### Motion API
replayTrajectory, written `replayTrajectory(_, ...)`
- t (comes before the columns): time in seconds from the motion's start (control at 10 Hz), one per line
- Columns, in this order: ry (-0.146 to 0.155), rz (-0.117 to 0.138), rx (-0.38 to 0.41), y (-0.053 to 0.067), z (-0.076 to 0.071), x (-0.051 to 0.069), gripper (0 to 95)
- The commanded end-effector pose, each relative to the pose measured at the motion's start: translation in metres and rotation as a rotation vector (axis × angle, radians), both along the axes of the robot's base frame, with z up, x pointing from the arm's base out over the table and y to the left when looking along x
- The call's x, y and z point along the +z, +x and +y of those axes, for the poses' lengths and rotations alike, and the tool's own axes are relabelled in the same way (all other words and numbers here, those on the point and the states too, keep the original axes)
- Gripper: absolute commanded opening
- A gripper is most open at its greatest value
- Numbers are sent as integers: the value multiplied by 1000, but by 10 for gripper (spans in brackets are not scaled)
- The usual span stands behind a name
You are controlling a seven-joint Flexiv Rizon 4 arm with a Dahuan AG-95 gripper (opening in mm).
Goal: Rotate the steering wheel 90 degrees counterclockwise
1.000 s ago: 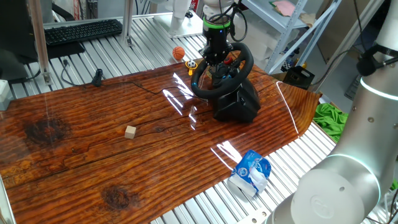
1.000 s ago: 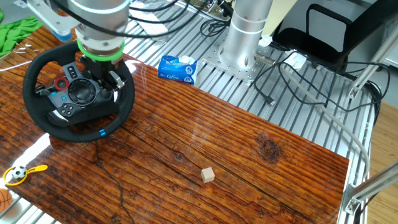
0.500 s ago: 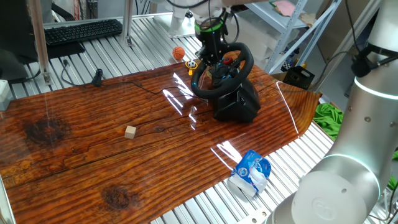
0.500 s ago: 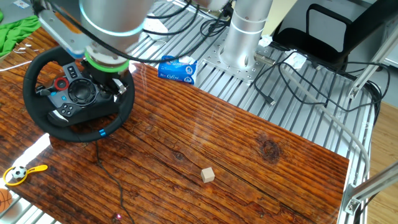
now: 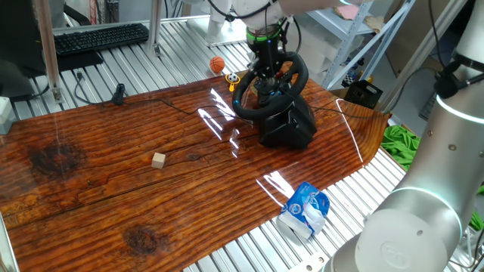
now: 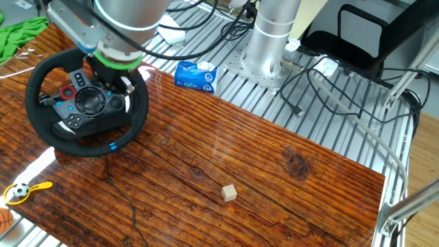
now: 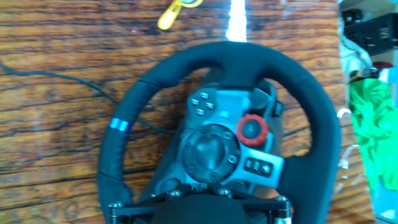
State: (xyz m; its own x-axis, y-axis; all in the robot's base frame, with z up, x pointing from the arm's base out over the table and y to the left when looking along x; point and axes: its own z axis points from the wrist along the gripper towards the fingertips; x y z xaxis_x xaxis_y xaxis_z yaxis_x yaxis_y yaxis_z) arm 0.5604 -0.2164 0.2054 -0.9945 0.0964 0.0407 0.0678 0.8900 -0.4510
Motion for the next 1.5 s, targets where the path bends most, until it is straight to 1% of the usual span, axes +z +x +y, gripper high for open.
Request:
replayTrajectory(0.1, -16, 12, 5, -1, -15, 5, 0)
replayTrajectory(0.2, -24, 14, 9, -2, -19, 7, 0)
replayTrajectory(0.3, -45, 14, 7, -3, -25, 9, 0)
replayTrajectory(0.4, -47, 9, -4, -3, -29, 10, 0)
replayTrajectory(0.5, -58, 2, -23, -5, -35, 11, 0)
replayTrajectory(0.6, -61, 1, -25, -5, -38, 11, 0)
replayTrajectory(0.7, -77, 2, -29, -7, -45, 11, 0)
replayTrajectory(0.9, -88, -3, -41, -11, -50, 9, 0)
replayTrajectory(1.1, -97, -8, -51, -14, -55, 8, 0)
replayTrajectory(1.2, -95, -12, -60, -17, -59, 8, 0)
replayTrajectory(1.3, -95, -13, -66, -18, -60, 8, 0)
replayTrajectory(1.5, -86, -18, -90, -20, -61, 8, 0)
